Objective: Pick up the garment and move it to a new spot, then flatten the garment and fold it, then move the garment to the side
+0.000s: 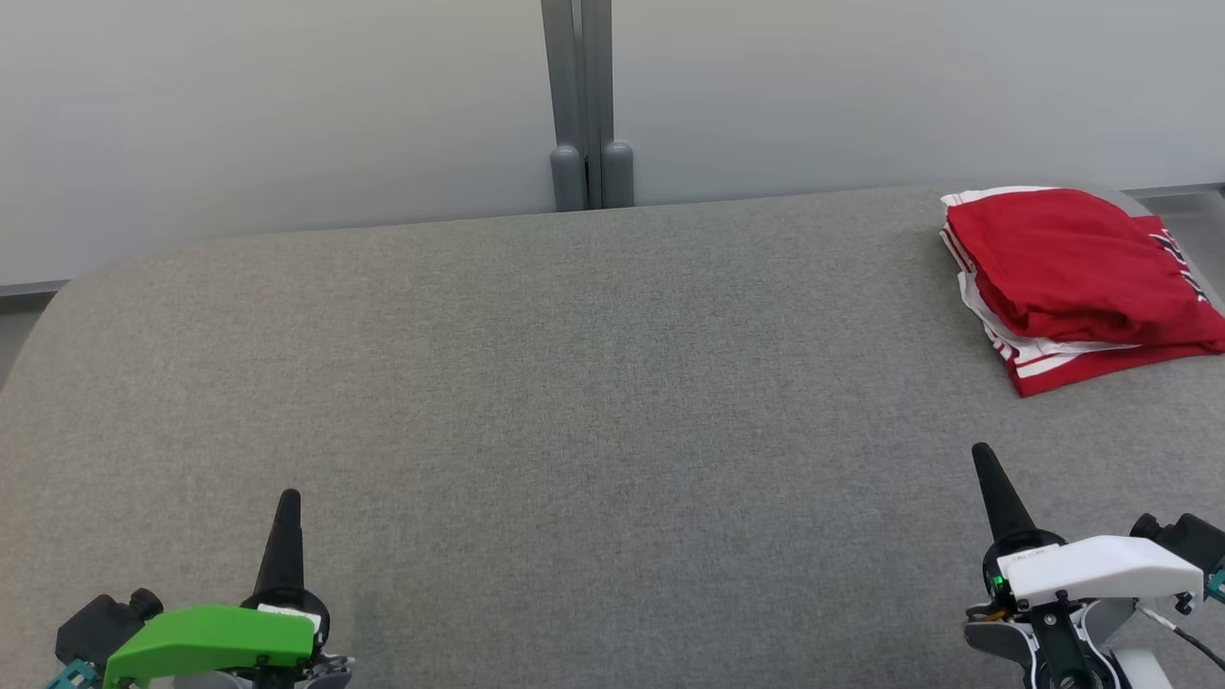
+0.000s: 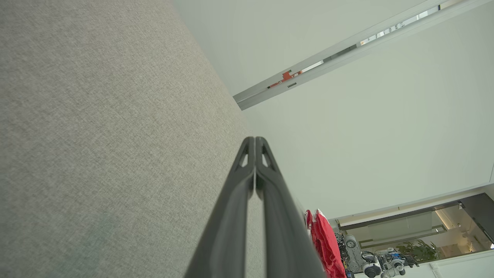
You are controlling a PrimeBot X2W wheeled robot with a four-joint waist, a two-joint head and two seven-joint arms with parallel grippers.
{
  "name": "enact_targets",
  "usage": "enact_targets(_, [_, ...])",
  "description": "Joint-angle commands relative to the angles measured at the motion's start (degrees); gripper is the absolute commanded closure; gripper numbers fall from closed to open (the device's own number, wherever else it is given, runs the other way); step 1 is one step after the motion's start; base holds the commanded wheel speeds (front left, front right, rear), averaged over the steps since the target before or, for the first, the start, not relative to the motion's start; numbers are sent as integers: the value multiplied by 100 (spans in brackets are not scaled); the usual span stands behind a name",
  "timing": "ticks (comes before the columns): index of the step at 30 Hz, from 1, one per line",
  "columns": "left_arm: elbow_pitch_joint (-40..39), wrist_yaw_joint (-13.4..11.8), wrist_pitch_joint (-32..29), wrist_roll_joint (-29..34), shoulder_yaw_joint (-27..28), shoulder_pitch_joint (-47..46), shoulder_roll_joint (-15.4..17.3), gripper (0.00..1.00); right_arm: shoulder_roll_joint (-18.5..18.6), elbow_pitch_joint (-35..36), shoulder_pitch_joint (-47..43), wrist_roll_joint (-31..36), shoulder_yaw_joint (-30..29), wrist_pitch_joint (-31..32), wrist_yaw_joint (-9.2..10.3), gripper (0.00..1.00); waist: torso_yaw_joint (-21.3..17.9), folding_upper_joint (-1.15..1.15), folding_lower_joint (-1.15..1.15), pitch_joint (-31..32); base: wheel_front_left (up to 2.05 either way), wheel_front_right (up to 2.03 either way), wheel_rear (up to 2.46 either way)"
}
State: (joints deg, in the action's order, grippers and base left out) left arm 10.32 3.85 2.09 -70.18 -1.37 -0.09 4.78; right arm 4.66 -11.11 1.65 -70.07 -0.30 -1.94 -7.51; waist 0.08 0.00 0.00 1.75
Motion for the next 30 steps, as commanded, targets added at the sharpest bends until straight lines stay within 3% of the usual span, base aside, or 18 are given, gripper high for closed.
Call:
enact_targets(1, [-6,49,-35,-159,56,-163,54,100,29,19,151,-152,-32,48,1,100,0,0,0,-5,0,0,0])
enact_targets(30, [223,255,-419,-1575,355,-465,28,100,5,-169,353,-1566,-264,440,0,100,-5,0,0,-111,0,0,0])
